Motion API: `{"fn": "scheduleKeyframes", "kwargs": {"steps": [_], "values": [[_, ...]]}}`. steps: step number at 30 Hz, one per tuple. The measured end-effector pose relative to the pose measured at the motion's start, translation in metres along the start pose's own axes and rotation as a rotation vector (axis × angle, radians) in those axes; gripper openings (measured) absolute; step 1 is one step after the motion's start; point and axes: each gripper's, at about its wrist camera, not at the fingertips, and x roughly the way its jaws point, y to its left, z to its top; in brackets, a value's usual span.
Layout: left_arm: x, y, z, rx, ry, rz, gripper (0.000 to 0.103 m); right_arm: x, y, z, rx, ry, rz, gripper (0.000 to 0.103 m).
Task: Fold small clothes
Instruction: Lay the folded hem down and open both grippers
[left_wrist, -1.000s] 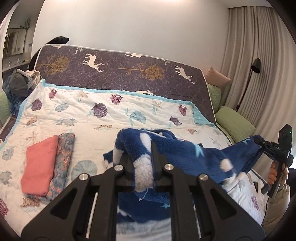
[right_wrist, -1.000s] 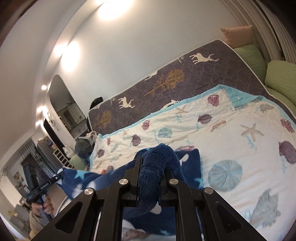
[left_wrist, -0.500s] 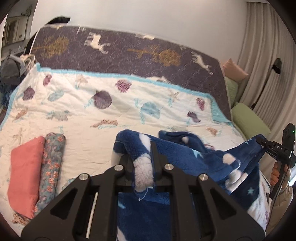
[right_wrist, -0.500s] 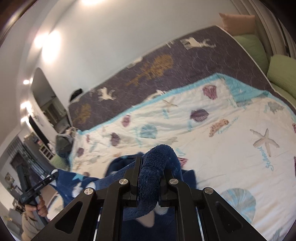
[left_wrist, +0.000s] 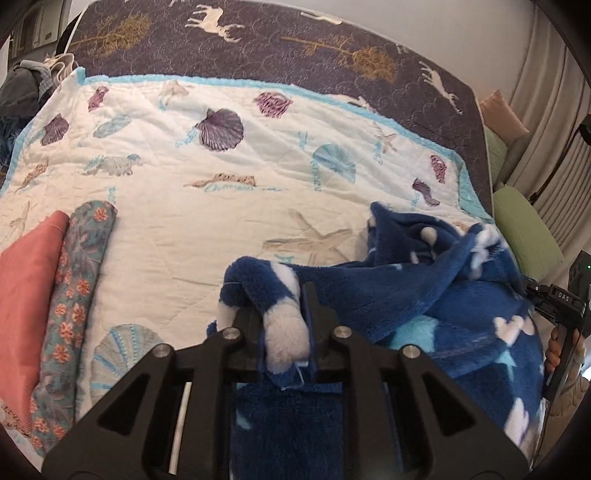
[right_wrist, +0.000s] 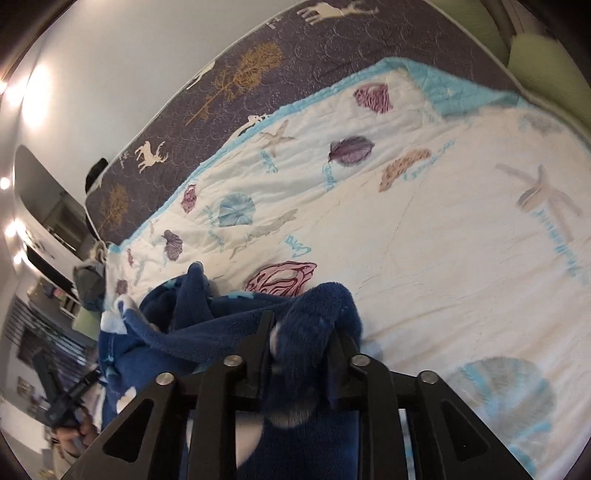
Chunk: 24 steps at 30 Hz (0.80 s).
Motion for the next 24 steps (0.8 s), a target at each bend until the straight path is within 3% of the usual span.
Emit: {"fn": "scheduleKeyframes", "kwargs": {"steps": [1, 3, 7, 10, 14, 18, 20, 22, 24], "values": [[-0.007, -0.001, 0.0, 0.0, -0.017, -0.001, 0.035, -0.009, 0.007, 0.0, -0.028, -0.022, -0.036, 0.041], [-0.028, -0.001, 0.0, 0.002, -0.083, -0.01, 0.048, -0.031, 0.021, -0.004, -0.087, -0.081, -0.072, 0.048], [-0.066, -0.007, -0.009, 0.047, -0.129, -0.093, 0.048, -0.067, 0.051, -0.019, -0.187, -0.114, -0.023, 0.052], [-0.073, -0.027, -0.023, 0.144, -0.089, -0.141, 0.048, -0.062, 0.08, -0.04, -0.297, -0.007, 0.013, 0.054], [-0.05, -0.063, -0.043, 0.315, -0.002, -0.138, 0.048, -0.027, 0.115, -0.072, -0.443, 0.148, 0.027, 0.054], [-0.005, -0.091, -0.037, 0.396, 0.059, -0.085, 0.048, 0.014, 0.139, -0.073, -0.52, 0.179, -0.028, 0.054], [0.015, -0.095, -0.02, 0.373, 0.027, -0.017, 0.048, 0.029, 0.145, -0.054, -0.52, 0.129, -0.051, 0.054], [0.036, -0.083, 0.001, 0.283, -0.01, 0.041, 0.048, 0.046, 0.139, -0.026, -0.485, 0.046, -0.121, 0.055], [0.063, -0.047, 0.016, 0.078, 0.036, 0.074, 0.048, 0.073, 0.112, -0.004, -0.392, 0.013, -0.235, 0.057]]}}
